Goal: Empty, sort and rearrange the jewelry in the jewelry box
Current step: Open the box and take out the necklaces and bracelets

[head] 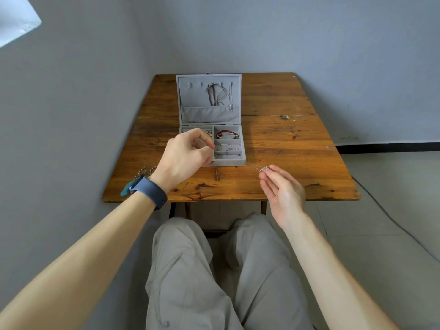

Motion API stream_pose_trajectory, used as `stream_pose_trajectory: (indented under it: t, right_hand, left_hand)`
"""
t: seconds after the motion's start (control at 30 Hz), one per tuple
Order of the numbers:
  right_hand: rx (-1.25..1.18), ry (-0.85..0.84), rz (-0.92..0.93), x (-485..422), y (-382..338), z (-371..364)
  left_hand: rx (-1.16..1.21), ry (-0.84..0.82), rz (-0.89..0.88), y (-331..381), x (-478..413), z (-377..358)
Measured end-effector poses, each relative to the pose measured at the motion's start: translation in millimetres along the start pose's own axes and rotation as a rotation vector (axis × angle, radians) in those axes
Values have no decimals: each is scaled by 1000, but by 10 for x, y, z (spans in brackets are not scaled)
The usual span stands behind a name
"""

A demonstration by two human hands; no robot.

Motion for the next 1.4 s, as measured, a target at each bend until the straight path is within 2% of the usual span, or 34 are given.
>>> stream_pose_trajectory:
  t: [0.13,0.23,0.4,0.47,0.57,0.63,0.73,0.93,1.0,1.07,1.17,1.4]
  right_hand:
    - [-64,-30,-50,-13,52,-57]
    - [-38,2,-30,-32,81,-88]
    - [-26,-1,-10,-36,94,-68]
    - [-28,-5,4,-34,88,-46]
    - [-13,-28,11,-21,88,-32]
    - [9,-48,11,-10,76,-16]
    - [60,-80,20,5,17,48]
    - [179,-175,63,62,-119,147]
    - [202,-136,79,61,-165,200]
    - [205,-62,84,47,-220,281]
    - [144,25,57,1,-302,405]
    - [-220,11,-120,-171,-447,637]
  left_hand:
    - [69,-34,18,-44,7,5]
    - [219,-60,7,-59,-7,-7]
    - [316,97,49,-141,-55,97]
    - [538,98,63,-176,-59,86]
    - [1019,36,84,-224,-71,-21]
    - [1132,17,126,-267,-94,-76]
    - [990,-39,175,-310,-147,-92]
    - [940,-164,145,-272,-369,-114]
    - [856,-191,131,-241,-461,-153]
    - [655,-209,107,-201,-553,-184]
    - [444,-244,62,-106,-687,-288]
    - [577,-273,60,65,-1052,-584]
Point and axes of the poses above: each hand's wrist, its own x-axis away from the middle knuckle, its own z-axis out of the back of the hand, y = z × x, the point moved 4 cm from there along -x, towards the middle knuckle, and after that the axes turned 14 degrees about -y, right-handed, at the moved point
